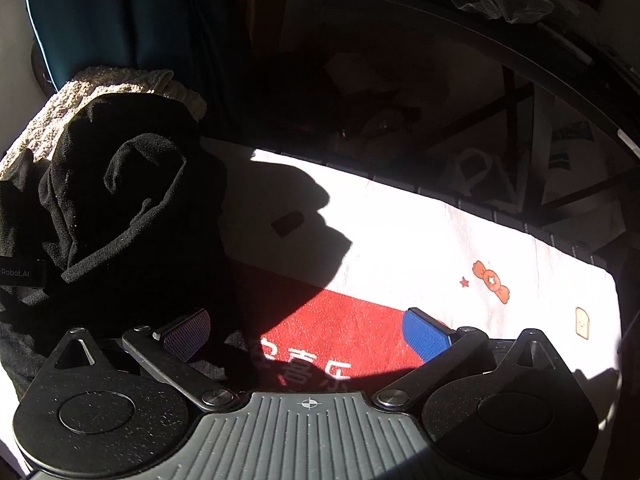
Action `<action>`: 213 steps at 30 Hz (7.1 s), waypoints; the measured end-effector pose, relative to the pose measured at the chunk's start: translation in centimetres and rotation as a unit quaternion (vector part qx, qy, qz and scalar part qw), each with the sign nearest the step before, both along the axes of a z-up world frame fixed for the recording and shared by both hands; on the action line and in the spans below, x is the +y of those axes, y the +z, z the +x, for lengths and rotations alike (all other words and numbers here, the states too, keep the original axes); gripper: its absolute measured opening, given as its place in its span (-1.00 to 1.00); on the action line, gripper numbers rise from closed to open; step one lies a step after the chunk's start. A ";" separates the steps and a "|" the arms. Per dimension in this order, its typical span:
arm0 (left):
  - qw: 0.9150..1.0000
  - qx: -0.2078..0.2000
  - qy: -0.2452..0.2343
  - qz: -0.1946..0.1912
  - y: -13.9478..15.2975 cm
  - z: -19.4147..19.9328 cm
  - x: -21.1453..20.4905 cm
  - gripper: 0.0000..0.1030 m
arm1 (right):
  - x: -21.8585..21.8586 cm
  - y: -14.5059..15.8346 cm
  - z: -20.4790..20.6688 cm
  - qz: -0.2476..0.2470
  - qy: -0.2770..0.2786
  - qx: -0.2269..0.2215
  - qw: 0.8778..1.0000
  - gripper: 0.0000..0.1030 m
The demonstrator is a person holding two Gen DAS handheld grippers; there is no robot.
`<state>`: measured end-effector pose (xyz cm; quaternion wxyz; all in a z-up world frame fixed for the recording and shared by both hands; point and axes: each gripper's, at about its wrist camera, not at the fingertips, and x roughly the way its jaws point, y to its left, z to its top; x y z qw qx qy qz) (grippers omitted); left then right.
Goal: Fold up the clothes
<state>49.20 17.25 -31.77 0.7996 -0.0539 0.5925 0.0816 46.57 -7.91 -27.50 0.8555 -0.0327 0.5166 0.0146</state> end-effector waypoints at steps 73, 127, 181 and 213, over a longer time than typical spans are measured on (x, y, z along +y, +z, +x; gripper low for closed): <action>0.996 0.007 -0.015 -0.089 0.2 -11.4 -2.4 -0.44 | -6.0 -4.7 -10.2 0.151 -0.102 0.161 0.970 -0.95; 0.982 0.019 -0.142 -0.120 -0.3 -10.7 -18.1 0.70 | -20.5 -2.6 -11.8 -0.026 -0.251 0.073 0.965 -0.05; 0.975 -0.006 -0.182 -0.126 4.0 -9.3 -23.4 -0.85 | -9.0 -2.0 -8.9 0.025 -0.017 0.011 0.999 0.20; 0.983 -0.113 -0.089 -0.117 11.5 -16.6 -16.7 -0.82 | -22.9 -1.7 -14.7 0.013 -0.264 0.064 0.962 -0.93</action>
